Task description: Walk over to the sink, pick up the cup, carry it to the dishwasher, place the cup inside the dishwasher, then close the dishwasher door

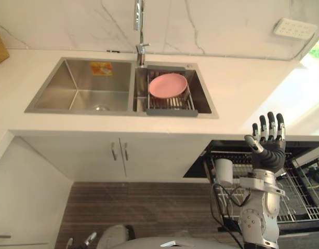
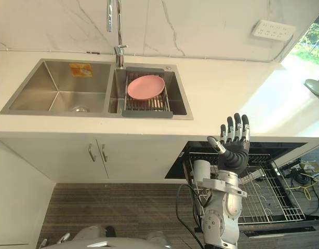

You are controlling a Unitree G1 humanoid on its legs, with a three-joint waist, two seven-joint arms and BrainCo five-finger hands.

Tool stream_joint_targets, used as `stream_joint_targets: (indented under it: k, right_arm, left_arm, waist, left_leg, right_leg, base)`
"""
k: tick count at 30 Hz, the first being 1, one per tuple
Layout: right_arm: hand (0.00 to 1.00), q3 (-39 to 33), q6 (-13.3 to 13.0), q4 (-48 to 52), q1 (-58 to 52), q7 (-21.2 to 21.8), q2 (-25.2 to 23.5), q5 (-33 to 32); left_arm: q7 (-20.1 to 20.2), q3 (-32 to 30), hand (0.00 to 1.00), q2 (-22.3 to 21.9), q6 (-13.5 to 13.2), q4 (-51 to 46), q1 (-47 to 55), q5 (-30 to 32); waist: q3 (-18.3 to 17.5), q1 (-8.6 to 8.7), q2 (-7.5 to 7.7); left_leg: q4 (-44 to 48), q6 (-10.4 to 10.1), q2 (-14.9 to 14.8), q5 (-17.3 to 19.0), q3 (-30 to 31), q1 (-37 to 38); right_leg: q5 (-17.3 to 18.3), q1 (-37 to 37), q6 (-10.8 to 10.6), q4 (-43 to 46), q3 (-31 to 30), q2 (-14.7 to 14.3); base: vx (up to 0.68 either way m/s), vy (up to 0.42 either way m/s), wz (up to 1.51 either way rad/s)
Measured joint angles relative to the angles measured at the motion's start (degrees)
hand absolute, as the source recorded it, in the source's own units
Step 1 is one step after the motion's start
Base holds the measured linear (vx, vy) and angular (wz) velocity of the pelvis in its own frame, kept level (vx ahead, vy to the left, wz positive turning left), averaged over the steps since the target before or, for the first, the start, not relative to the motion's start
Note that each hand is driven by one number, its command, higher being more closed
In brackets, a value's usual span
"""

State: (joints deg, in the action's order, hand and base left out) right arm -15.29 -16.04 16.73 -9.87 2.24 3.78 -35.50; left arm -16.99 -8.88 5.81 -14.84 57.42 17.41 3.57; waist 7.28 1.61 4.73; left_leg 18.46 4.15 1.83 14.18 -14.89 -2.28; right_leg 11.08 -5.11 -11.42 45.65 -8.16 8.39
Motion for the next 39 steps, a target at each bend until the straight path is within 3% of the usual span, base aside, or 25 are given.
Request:
stream_joint_targets:
  k: [1,2,5,7,8,9,10,11,13,14,19,23,24,26,27,28,29,30,31,32,33,34,35,39]
  right_arm:
    - [0.0,0.3,0.0,-0.2,0.0,-0.1,-0.6,0.2]
    - [0.0,1.1,0.0,-1.3,0.0,-0.2,-1.0,1.8]
    - [0.0,1.9,0.0,-2.4,0.0,-0.2,-0.9,2.8]
    - [0.0,1.7,-0.1,-2.5,0.0,-0.3,-0.9,3.2]
    - [0.0,1.7,-0.2,-2.4,-0.2,-0.3,-0.9,3.1]
    - [0.0,1.9,-0.5,-2.4,-0.3,-0.3,-0.9,3.0]
    - [0.0,2.3,-1.4,-1.6,-0.7,-0.2,-0.9,2.0]
    - [0.0,2.1,-2.1,-1.3,-1.5,0.0,-0.3,1.7]
    - [0.0,2.0,-2.2,-0.8,-1.9,-0.1,0.2,1.4]
    - [0.0,2.0,-2.2,0.9,-3.1,-0.1,0.1,1.4]
    - [0.0,1.5,-2.4,7.8,-4.5,-0.1,0.2,1.6]
    - [0.0,1.3,-1.5,7.8,-3.4,0.0,0.6,1.4]
    - [0.0,1.2,-0.9,7.8,-3.1,0.1,1.5,0.5]
    - [0.0,1.0,1.1,7.6,-2.6,0.3,1.7,-3.3]
    - [0.0,1.2,3.2,7.6,-2.6,0.2,1.7,-5.9]
    - [0.0,1.1,5.1,7.5,-2.6,0.1,1.4,-7.1]
    - [0.0,1.2,6.7,7.0,-2.5,-0.4,1.4,-7.6]
    - [0.0,1.3,8.3,6.4,-1.7,-1.8,1.3,-7.8]
    - [0.0,1.1,9.5,5.2,-0.7,-2.6,1.4,-8.1]
    - [0.0,1.1,10.9,3.3,0.5,-4.0,1.9,-8.1]
    - [0.0,1.0,11.3,2.6,0.9,-4.4,2.2,-8.1]
    - [0.0,1.3,12.2,0.7,0.9,-5.6,2.3,-8.1]
    - [0.0,1.0,12.2,0.3,1.0,-6.7,2.4,-10.2]
    - [0.0,0.5,11.8,0.3,2.1,-6.6,2.6,-17.6]
  left_arm:
    - [0.0,0.3,0.0,0.1,0.0,-0.3,0.2,0.0]
    - [0.1,0.3,0.0,0.1,0.0,-0.4,0.2,0.0]
    - [0.3,0.2,0.0,0.3,0.4,-0.5,-0.6,-0.1]
    - [1.1,0.2,0.0,0.1,1.2,-0.4,-1.9,0.0]
    - [1.2,0.3,0.0,0.1,1.3,-0.5,-2.0,0.0]
    - [1.2,0.3,0.0,0.2,1.4,-0.5,-1.8,0.0]
    - [1.2,0.3,0.0,1.0,1.5,-0.7,-1.2,0.0]
    - [1.2,0.2,0.0,0.7,2.1,-0.3,-1.3,0.0]
    - [1.2,0.6,0.0,-0.9,2.6,-0.4,-1.3,0.0]
    - [1.1,0.6,0.0,-1.4,2.6,-0.5,-1.4,0.0]
    - [1.0,0.6,0.0,-1.9,3.0,-0.3,-1.5,1.2]
    - [0.1,0.6,0.0,-1.6,2.9,0.7,-1.0,4.5]
    - [-0.3,0.6,0.0,-1.9,2.9,1.8,-0.8,5.0]
    - [-0.9,0.0,0.0,-2.5,2.4,2.5,-0.8,5.5]
    - [-1.6,0.0,0.0,-2.6,2.4,2.4,-0.5,5.5]
    - [-1.7,-0.4,0.0,-2.9,2.3,2.3,-0.2,5.5]
    - [-1.8,-0.6,0.0,-2.9,2.3,2.3,0.1,5.4]
    - [-1.8,0.0,0.0,-2.8,2.3,2.1,0.2,5.5]
    - [-1.8,0.4,0.0,-2.7,2.3,2.0,0.4,5.5]
    - [-1.8,1.2,0.0,-2.8,2.3,1.9,0.7,5.6]
    - [-1.8,1.8,0.0,-2.9,2.3,1.8,0.8,5.6]
    - [-1.8,2.5,0.0,-2.6,2.5,2.0,1.4,5.6]
    - [-1.7,2.9,0.0,-2.1,2.7,2.1,1.4,5.6]
    - [-1.7,5.0,0.0,0.0,3.6,2.0,-0.4,5.2]
  waist:
    - [0.2,0.21,-0.17]
    - [0.2,0.41,-0.16]
    - [0.1,1.18,-0.31]
    - [0.9,2.22,-1.4]
    - [1.5,2.35,-2.28]
    - [1.5,2.3,-2.13]
    - [1.3,2.46,-0.3]
    - [1.2,2.57,-0.19]
    - [1.3,2.16,-2.98]
    - [1.4,2.48,-3.63]
    - [1.5,2.29,-4.6]
    - [1.3,2.04,-4.85]
    - [1.0,2.17,-5.73]
    - [1.2,2.25,-6.2]
    - [1.5,2.19,-6.59]
    - [1.8,2.06,-5.93]
    - [2.2,1.33,-5.22]
    - [2.2,0.71,-5.3]
    - [2.1,0.56,-5.34]
    - [2.0,0.36,-5.79]
    - [2.1,0.26,-6.59]
    - [1.8,-0.37,-6.87]
    - [1.7,0.01,-5.85]
    - [1.3,0.35,-4.5]
  left_leg:
    - [-1.5,0.3,0.2,0.1,-0.1,2.2]
    - [-3.7,0.5,0.1,-0.5,-0.3,5.5]
    - [-5.9,-0.1,-1.3,-0.8,-0.6,7.6]
    - [-5.5,-0.9,-3.6,-0.4,0.8,8.6]
    - [-5.0,-2.1,-5.6,0.3,1.2,10.4]
    - [-4.4,-3.1,-6.0,0.9,1.2,11.2]
    - [-3.0,-5.5,-5.7,3.2,1.5,12.5]
    - [-2.0,-6.9,-6.4,6.4,2.5,13.7]
    - [-0.4,-7.7,-9.7,8.0,2.9,13.8]
    - [-0.6,-8.3,-10.6,8.3,3.7,13.5]
    - [-3.1,-9.0,-11.4,7.9,4.9,15.0]
    - [-3.3,-8.5,-11.5,8.9,4.8,15.3]
    - [-2.7,-8.4,-12.3,8.9,4.0,15.3]
    - [10.5,-5.2,-14.0,8.6,4.3,9.7]
    - [21.5,-2.6,-15.9,5.1,4.2,4.7]
    - [27.7,-2.6,-16.7,1.0,4.3,2.9]
    - [28.3,-4.4,-16.5,2.7,4.2,2.8]
    - [24.3,-4.7,-14.8,6.4,4.0,2.2]
    - [18.9,-5.1,-12.9,7.2,4.2,1.5]
    - [7.8,-5.9,-10.5,4.9,5.0,1.4]
    - [3.3,-6.8,-10.0,-0.2,6.0,0.9]
    - [1.1,-6.6,-9.1,-2.3,5.2,2.5]
    - [-2.3,-5.9,-7.3,-3.3,4.7,4.4]
    - [-7.1,-5.0,-5.0,-5.1,3.8,5.8]
  right_leg:
    - [-1.7,-2.4,2.7,5.9,1.8,1.0]
    - [0.4,-5.6,6.4,10.4,6.2,1.8]
    - [3.5,-10.0,9.0,4.0,11.2,1.1]
    - [3.7,-11.4,8.9,-7.0,14.1,-0.4]
    - [0.5,-10.7,9.4,-15.5,14.9,-1.8]
    - [-2.5,-10.1,9.6,-18.9,15.0,-2.0]
    - [-13.6,-8.4,10.1,-24.7,14.6,-1.5]
    - [-11.4,-7.5,8.4,-24.0,14.2,-2.0]
    - [-10.1,-7.0,9.3,-23.8,14.9,-5.0]
    - [-9.2,-7.1,9.6,-24.0,15.5,-6.0]
    - [-6.8,-7.0,10.0,-21.9,16.6,-6.5]
    - [-4.4,-8.4,9.9,-19.0,16.4,-6.6]
    - [-3.3,-8.1,10.1,-19.4,16.7,-7.2]
    - [-3.4,-6.1,10.8,-21.9,17.4,-7.9]
    - [-4.0,-2.8,11.6,-25.1,17.8,-8.2]
    - [-5.0,0.6,12.0,-27.9,17.5,-8.2]
    - [-5.3,2.9,11.9,-29.9,17.0,-7.5]
    - [-5.4,4.8,11.5,-31.4,16.5,-6.3]
    - [-5.7,5.5,10.8,-32.5,15.9,-5.3]
    - [-6.2,5.6,9.8,-33.7,15.0,-4.7]
    - [-6.5,5.8,9.2,-34.3,14.8,-5.1]
    - [-7.3,6.8,7.9,-35.4,12.9,-5.1]
    - [-8.2,8.0,6.6,-37.5,12.9,-3.7]
    - [-9.7,8.4,5.8,-41.1,12.4,-2.1]
  base:
    - [0.34,0.003,-0.14]
    - [0.25,-0.012,-0.1]
    - [0.19,-0.054,0.01]
    - [0.37,-0.187,0.2]
    - [0.35,-0.218,0.13]
    - [0.35,-0.258,0.05]
    - [0.24,-0.212,0.05]
    - [0.24,-0.228,-0.04]
    - [0.21,-0.25,-0.12]
    - [0.14,-0.195,0.01]
    - [0.04,-0.093,0.11]
    - [0.03,-0.051,-0.03]
    - [0.1,0.0,0.05]
    - [0.14,0.002,0.09]
    - [0.2,-0.003,0.12]
    - [0.27,0.017,0.11]
    - [0.25,0.063,0.0]
    - [0.22,0.076,-0.13]
    - [0.17,0.099,-0.27]
    - [0.15,0.125,-0.28]
    - [0.17,0.163,-0.51]
    - [0.21,0.175,-0.31]
    - [0.23,0.17,-0.26]
    - [0.14,0.107,-0.01]
